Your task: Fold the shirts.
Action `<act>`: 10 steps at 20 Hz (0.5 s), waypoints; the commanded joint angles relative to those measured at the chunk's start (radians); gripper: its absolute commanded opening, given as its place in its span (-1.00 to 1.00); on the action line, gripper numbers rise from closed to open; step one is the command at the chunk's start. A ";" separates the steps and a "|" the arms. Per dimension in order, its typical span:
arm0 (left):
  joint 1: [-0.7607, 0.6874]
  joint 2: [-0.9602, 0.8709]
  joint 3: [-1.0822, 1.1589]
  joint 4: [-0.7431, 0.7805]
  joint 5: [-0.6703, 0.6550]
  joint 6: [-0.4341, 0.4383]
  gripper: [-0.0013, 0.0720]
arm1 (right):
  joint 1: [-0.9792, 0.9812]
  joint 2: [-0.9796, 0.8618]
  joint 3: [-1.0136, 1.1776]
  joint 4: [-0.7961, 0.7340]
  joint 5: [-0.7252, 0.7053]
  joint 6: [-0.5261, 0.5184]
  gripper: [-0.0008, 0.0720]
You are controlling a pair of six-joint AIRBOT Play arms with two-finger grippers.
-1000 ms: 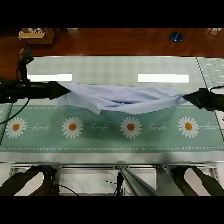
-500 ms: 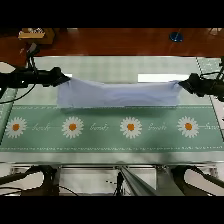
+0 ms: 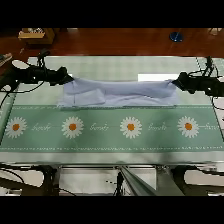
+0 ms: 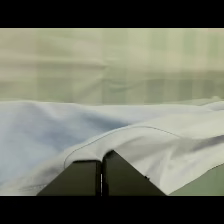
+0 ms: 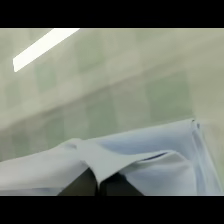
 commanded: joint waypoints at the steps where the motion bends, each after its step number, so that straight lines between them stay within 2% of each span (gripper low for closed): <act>1: 0.000 -0.043 0.013 0.001 -0.001 0.000 -0.91 | 0.004 -0.046 0.005 -0.048 -0.021 -0.001 -0.91; 3: 0.000 -0.052 0.013 0.001 -0.002 0.000 -0.88 | 0.004 -0.061 0.005 -0.059 -0.016 -0.001 -0.91; 4: 0.001 -0.053 0.013 0.002 -0.002 0.000 -0.72 | 0.004 -0.063 0.005 -0.070 -0.018 -0.001 -0.89; 5: 0.005 -0.052 0.014 0.001 -0.002 0.000 -0.47 | 0.003 -0.059 0.005 -0.072 -0.035 -0.002 -0.66; 6: 0.013 -0.048 0.015 0.002 -0.011 0.000 -0.16 | -0.003 -0.048 0.006 -0.069 -0.043 -0.004 -0.34; 8: 0.058 -0.047 0.044 0.007 -0.097 0.000 0.10 | -0.033 0.002 0.021 -0.092 -0.031 -0.025 0.13; 10: 0.124 -0.047 0.089 0.035 -0.209 -0.001 0.09 | -0.084 0.070 0.048 -0.196 -0.001 -0.003 0.17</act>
